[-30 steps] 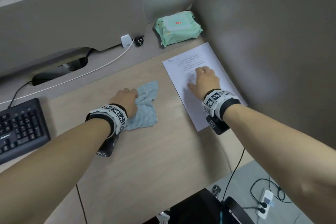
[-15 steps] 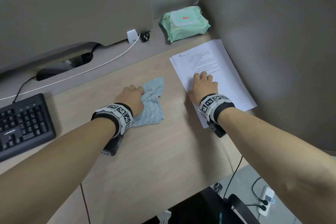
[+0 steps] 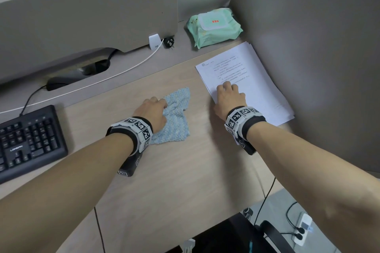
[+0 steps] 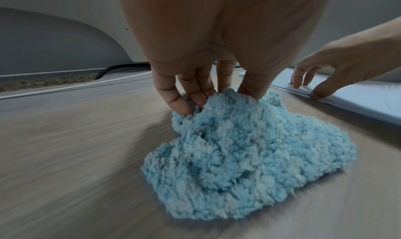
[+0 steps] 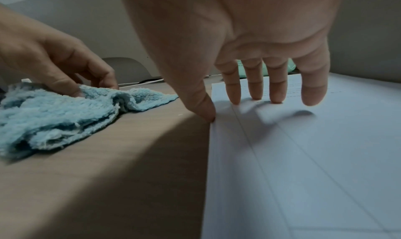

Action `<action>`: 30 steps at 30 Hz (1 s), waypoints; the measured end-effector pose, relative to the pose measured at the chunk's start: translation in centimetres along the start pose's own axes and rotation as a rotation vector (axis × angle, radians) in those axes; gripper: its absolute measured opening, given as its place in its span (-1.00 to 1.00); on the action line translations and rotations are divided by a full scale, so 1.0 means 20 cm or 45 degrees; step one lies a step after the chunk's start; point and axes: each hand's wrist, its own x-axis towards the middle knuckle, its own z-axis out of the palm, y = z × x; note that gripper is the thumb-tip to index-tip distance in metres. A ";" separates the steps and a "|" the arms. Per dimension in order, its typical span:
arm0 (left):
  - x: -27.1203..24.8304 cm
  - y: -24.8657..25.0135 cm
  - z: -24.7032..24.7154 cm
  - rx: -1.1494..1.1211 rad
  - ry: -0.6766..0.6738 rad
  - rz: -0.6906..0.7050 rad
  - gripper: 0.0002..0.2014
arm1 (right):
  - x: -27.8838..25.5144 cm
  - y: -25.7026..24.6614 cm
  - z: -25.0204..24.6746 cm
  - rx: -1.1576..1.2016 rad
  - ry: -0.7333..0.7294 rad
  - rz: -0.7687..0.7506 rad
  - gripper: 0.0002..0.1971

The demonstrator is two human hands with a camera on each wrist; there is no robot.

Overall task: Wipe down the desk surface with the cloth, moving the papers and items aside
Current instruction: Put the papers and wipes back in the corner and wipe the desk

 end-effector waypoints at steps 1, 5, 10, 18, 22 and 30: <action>0.00 0.00 0.00 -0.001 -0.002 0.001 -0.61 | 0.00 0.01 -0.01 -0.003 -0.001 -0.005 -0.50; 0.00 0.00 0.00 -0.018 -0.006 -0.010 -0.59 | 0.01 0.02 -0.01 0.006 -0.012 0.004 -0.52; 0.01 -0.01 0.00 -0.011 -0.010 -0.003 -0.59 | 0.00 0.02 -0.01 0.034 0.010 0.039 -0.54; -0.02 -0.02 0.01 0.001 0.074 0.013 -0.61 | -0.01 0.00 0.01 0.068 0.034 0.018 -0.64; -0.03 -0.04 0.01 0.005 0.035 0.011 -0.55 | -0.01 0.01 0.01 0.056 0.041 0.004 -0.64; -0.07 -0.01 0.04 0.094 -0.086 0.027 -0.22 | -0.08 -0.06 -0.09 0.145 0.159 -0.206 -0.58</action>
